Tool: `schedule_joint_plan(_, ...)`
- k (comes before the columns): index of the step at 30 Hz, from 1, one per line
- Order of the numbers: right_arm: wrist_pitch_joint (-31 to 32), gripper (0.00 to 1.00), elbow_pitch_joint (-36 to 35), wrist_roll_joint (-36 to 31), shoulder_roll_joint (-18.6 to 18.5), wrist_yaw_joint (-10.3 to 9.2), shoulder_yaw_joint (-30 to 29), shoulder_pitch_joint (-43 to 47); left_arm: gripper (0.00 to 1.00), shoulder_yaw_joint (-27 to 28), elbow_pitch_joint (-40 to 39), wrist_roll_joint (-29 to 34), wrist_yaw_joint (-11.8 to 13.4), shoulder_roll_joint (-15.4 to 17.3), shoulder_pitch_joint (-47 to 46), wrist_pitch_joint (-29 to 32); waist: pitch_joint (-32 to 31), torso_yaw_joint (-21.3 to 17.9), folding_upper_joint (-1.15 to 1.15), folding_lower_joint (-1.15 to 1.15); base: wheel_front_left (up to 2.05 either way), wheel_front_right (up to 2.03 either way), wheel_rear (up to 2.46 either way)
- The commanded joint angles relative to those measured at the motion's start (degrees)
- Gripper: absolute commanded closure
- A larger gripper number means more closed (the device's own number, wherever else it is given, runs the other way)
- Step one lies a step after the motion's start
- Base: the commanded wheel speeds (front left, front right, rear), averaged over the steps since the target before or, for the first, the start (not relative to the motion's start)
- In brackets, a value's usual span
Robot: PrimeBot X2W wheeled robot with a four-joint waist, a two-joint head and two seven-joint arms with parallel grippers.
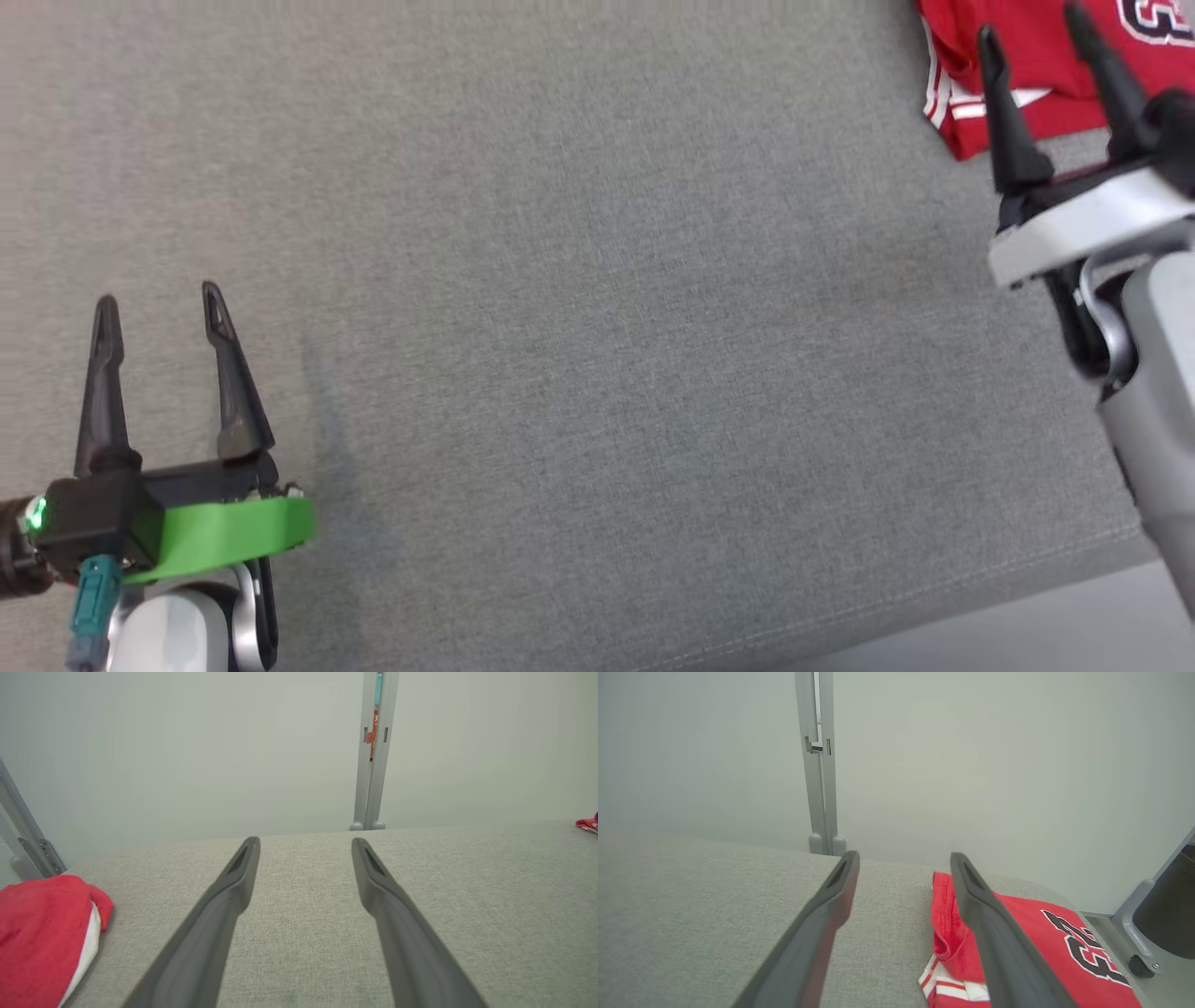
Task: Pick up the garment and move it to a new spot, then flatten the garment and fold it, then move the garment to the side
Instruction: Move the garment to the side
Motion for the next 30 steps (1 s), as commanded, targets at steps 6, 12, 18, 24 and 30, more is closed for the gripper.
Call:
schedule_joint_plan(6, -0.14, 0.0, -3.14, -1.15, 3.24, -0.09, -2.08, 9.67, 0.0, 0.5, 2.75, -1.01, -1.19, -0.9, 3.12, -0.07, -8.68, 4.6, 0.0, 0.0, 0.0, 0.0, 0.0)
schedule_joint_plan(12, -0.14, 0.0, -5.96, -2.4, 6.31, -0.09, -3.72, 17.21, 0.0, 1.22, 5.26, -1.54, -2.06, -1.52, 4.6, -0.07, -11.75, 5.82, 0.0, 0.0, 0.0, 0.0, 0.0)
schedule_joint_plan(18, -0.14, 0.0, -8.92, -3.21, 9.95, -0.09, -6.41, 24.47, 0.0, 1.92, 7.47, -1.78, -3.1, -2.03, 5.68, -0.08, -13.75, 7.2, 0.0, 0.0, 0.0, 0.0, 0.0)
schedule_joint_plan(24, -0.14, 0.0, -11.58, -5.58, 12.81, -0.09, -9.79, 30.07, 0.0, 1.6, 9.2, -1.56, -3.92, -2.56, 5.25, -0.08, -14.99, 8.86, 0.0, 0.0, 0.0, 0.0, 0.0)
schedule_joint_plan(30, -0.14, 0.0, -13.74, -7.97, 15.11, -0.08, -11.7, 34.06, 0.0, 2.1, 10.53, -1.54, -4.27, -2.8, 6.21, -0.08, -16.33, 9.39, 0.0, 0.0, 0.0, 0.0, 0.0)
